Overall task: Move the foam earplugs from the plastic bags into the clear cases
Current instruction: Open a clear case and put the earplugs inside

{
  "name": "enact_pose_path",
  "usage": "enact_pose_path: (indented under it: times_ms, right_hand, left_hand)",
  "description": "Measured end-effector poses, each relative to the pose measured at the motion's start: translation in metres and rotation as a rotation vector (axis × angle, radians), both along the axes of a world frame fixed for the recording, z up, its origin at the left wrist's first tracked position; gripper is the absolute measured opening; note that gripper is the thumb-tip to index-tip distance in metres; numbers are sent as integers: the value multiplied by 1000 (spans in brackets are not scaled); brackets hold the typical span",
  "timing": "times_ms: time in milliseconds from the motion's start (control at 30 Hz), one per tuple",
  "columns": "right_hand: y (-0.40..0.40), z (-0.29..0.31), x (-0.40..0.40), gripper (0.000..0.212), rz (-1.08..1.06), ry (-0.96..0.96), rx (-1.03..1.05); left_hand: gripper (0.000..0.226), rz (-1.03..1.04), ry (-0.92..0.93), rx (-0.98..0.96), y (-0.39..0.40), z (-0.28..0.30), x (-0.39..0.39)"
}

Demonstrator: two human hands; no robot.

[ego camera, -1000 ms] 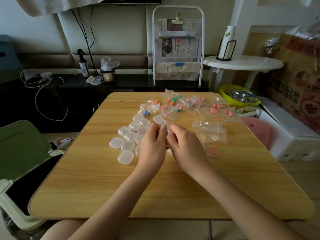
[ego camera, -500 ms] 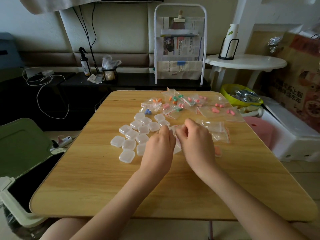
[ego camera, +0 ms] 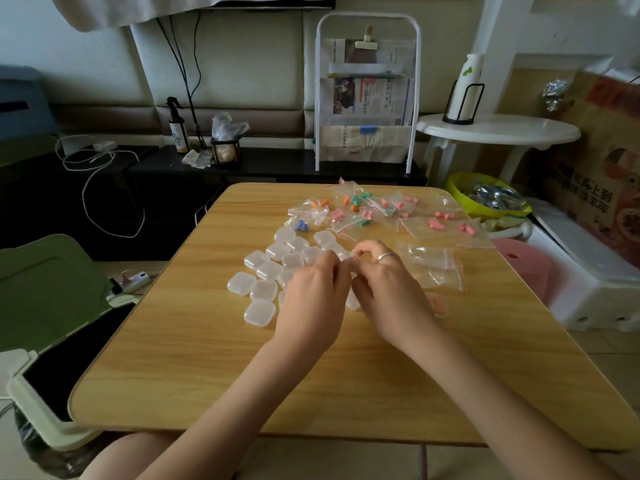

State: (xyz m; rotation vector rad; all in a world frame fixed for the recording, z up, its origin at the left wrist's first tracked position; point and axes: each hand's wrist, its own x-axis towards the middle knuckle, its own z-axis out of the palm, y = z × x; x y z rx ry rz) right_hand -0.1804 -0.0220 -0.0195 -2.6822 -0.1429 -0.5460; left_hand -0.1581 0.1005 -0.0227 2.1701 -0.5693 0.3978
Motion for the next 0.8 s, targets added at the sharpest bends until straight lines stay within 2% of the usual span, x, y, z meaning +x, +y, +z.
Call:
enact_pose_path:
  times_ms: [100,200,300,367,433,500,567,667,800]
  right_hand:
    - [-1,-2,4,27,60,143,374]
    - [-6,0,8,18,77,193,646]
    - [-11,7,8,29,80,230,834]
    - [-14,12,5,26,144,302,953]
    - [-19,14,2,25,211,390,1024]
    - [-22,15,0,26,265,436,1066]
    - [-22,15,-1,26,286,440,1073]
    - [-21,16,0,27,265,392,1111]
    - [-23,16,0,26,238,373,1097]
  left_hand:
    - [29,-138,34,-54,-1,4,-9]
    - [32,-188,175,-195,1,10,-8]
    - [26,3,185,-413,9,15,2]
    - [18,118,152,-430,16,20,8]
    - [17,79,244,-391,21,24,13]
    - [23,-36,380,-416,24,23,16]
    - [27,-83,435,-468,25,21,17]
    - [26,-46,401,-532,26,21,16]
    - [26,34,317,-464,26,21,17]
